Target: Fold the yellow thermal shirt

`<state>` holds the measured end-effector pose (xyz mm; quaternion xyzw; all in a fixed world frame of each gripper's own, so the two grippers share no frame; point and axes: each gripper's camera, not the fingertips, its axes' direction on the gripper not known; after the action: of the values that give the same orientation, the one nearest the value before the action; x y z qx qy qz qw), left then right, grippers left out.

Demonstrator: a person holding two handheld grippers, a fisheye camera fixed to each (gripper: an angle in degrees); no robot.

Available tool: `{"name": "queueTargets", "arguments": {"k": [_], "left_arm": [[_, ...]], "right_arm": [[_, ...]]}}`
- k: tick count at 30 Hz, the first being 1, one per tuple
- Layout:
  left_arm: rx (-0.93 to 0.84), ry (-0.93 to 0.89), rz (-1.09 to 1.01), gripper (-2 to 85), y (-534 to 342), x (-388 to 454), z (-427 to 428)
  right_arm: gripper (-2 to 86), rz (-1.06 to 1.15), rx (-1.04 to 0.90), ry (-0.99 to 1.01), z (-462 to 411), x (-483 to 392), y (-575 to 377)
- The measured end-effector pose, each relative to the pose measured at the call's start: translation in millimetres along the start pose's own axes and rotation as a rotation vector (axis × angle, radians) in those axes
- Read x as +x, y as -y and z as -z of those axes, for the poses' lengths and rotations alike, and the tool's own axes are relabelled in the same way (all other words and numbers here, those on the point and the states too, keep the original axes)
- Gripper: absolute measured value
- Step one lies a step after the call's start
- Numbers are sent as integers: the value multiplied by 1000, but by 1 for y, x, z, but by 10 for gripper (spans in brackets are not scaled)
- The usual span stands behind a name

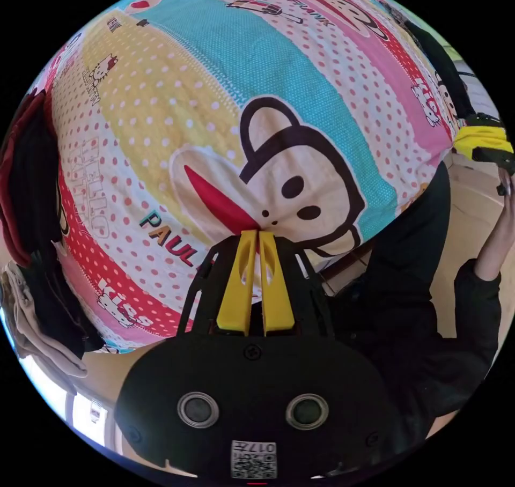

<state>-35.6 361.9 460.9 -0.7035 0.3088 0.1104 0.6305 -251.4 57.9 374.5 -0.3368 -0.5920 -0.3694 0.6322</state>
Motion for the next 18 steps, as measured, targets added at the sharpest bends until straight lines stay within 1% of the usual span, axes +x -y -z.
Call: {"name": "queueTargets", "arguments": {"k": [2,3,4,5,6,8,9,11,12,14,16,18], "left_arm": [[36,-11,5,-10,-10,-3,11],[61,-35,15,-10,-18,-8,18],[90,-72,44,-10,-26,-15,24],[108,-87,58,-10,-30,-19,28],[145,-105,72,-10,-40,-23,33],[212,-122,85,-10,-56,-29,43],[263,-140,105,-10,-69,-34,48],[346,-168,130,-10,-88,-42,55],[402,-194,136,-10,-101,-48,60],[484,-258,140,-10,-122,-60,66],[581,-406,126,-10,-153,-86,76],[639,-471,155,-9,-186,-110,86]], "right_arm": [[5,6,-117,-86,-50,-23,60],[5,8,-159,-100,-65,-26,74],[5,-12,-250,-155,-100,-28,96],[5,-24,-278,-208,-122,-28,109],[4,-31,-260,-205,-124,-28,110],[4,-198,-196,-103,-130,-15,107],[4,-219,-172,-92,-132,-14,105],[4,-215,-55,-74,-143,-14,92],[4,-220,-28,-58,-146,-13,89],[4,-260,51,43,-154,-4,78],[5,-292,65,118,-157,-1,76],[6,-246,99,176,-153,-12,82]]}}
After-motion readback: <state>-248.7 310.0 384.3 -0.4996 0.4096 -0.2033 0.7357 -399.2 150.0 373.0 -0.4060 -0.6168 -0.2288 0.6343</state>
